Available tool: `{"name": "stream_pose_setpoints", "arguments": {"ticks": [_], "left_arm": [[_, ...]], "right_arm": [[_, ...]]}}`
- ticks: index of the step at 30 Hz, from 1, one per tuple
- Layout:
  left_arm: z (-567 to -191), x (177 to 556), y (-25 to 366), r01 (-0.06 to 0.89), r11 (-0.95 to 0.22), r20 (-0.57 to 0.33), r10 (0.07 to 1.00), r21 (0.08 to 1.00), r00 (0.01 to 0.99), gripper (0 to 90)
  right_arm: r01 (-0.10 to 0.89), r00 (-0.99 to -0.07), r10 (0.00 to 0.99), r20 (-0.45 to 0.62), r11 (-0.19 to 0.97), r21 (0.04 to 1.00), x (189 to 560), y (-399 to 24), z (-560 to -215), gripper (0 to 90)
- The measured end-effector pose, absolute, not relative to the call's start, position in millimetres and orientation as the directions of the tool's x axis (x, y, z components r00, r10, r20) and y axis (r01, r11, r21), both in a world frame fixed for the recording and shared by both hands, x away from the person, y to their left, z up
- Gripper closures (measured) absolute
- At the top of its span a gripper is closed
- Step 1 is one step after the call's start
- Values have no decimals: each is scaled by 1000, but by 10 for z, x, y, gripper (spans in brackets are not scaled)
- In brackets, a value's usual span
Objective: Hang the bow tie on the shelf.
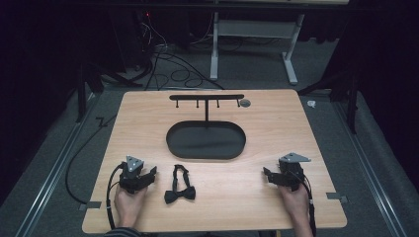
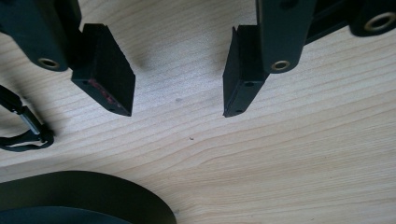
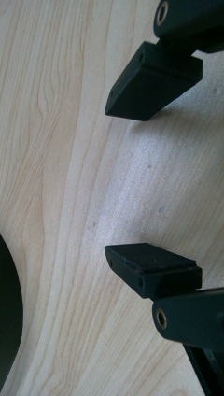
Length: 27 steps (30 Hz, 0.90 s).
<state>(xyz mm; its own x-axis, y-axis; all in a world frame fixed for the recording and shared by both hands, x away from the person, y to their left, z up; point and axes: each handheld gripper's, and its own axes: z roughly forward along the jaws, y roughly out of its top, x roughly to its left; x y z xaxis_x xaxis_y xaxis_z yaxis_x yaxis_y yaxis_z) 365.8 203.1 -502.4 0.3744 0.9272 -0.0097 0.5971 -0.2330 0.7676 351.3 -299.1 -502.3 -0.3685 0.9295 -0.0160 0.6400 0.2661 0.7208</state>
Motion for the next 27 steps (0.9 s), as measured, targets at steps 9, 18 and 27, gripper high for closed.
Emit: {"name": "stream_pose_setpoints", "arguments": {"ticks": [9,18,27], "left_arm": [[-4961,3624,2006,587,-233,-28,916,775,401,452],[-4907,3589,1904,589,-265,-33,895,763,445,456],[-4825,3561,1786,580,-279,-51,872,765,487,453]], "right_arm": [[640,-368,930,-16,266,721,3513,-2990,-5023,290],[642,-367,930,-14,265,720,3512,-2989,-5023,290],[642,-368,930,-14,265,720,3512,-2990,-5023,290]]}}
